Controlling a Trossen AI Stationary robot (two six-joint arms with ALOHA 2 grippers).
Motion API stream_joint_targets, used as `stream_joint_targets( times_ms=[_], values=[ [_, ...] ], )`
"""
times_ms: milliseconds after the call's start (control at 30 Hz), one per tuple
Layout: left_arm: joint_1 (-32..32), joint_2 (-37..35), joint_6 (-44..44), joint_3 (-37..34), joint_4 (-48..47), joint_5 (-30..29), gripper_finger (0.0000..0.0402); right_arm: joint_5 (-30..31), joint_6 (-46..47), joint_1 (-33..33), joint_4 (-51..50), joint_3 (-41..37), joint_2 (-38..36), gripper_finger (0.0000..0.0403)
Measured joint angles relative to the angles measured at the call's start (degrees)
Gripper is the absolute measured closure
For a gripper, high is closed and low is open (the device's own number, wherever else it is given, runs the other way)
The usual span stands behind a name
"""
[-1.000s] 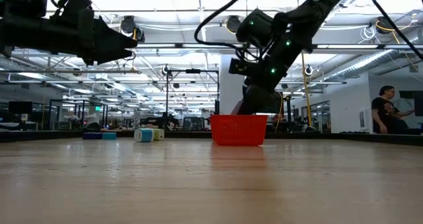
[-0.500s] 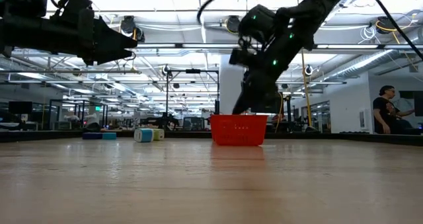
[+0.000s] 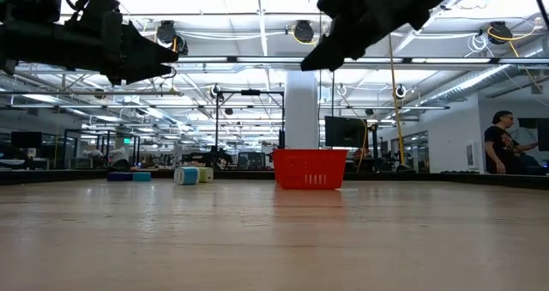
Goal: Pick & Place Office items
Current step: Put the blue digital clock into the bottom red basket
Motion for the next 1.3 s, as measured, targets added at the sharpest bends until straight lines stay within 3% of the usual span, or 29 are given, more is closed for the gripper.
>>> stream_joint_targets(
  times_ms=[133, 400, 667, 767, 900, 1133, 1300],
  values=[
    [0.00, 0.00, -0.69, 0.00, 0.09, -0.02, 0.0014, -0.01, -0.62, -0.12, 5.76, -4.46, -3.83, 0.0305],
    [-0.09, 0.00, -10.84, 0.00, 0.15, 4.53, 0.0027, -1.41, 8.15, -2.93, 34.39, -19.04, -8.46, 0.0308],
    [0.67, 0.00, -26.60, 1.07, -4.73, -9.56, 0.0046, 5.51, 5.00, -4.26, 45.42, -26.91, -11.22, 0.0309],
    [2.08, 0.02, -28.82, 3.91, -13.66, -10.08, 0.0048, 5.30, 3.50, -4.24, 45.70, -28.16, -12.50, 0.0308],
    [4.98, 0.04, -35.71, 10.55, -33.74, -11.36, 0.0044, 5.59, 4.51, -4.24, 45.67, -28.51, -13.87, 0.0310],
    [15.56, 2.32, -55.01, 22.33, -71.19, -11.41, 0.0044, 13.63, 3.92, -5.22, 46.17, -28.51, -14.20, 0.0292],
    [26.04, 7.66, -55.78, 23.67, -76.00, -6.09, 0.0044, 15.75, 7.15, -8.76, 51.41, -28.51, -14.91, 0.0258]
  ],
)
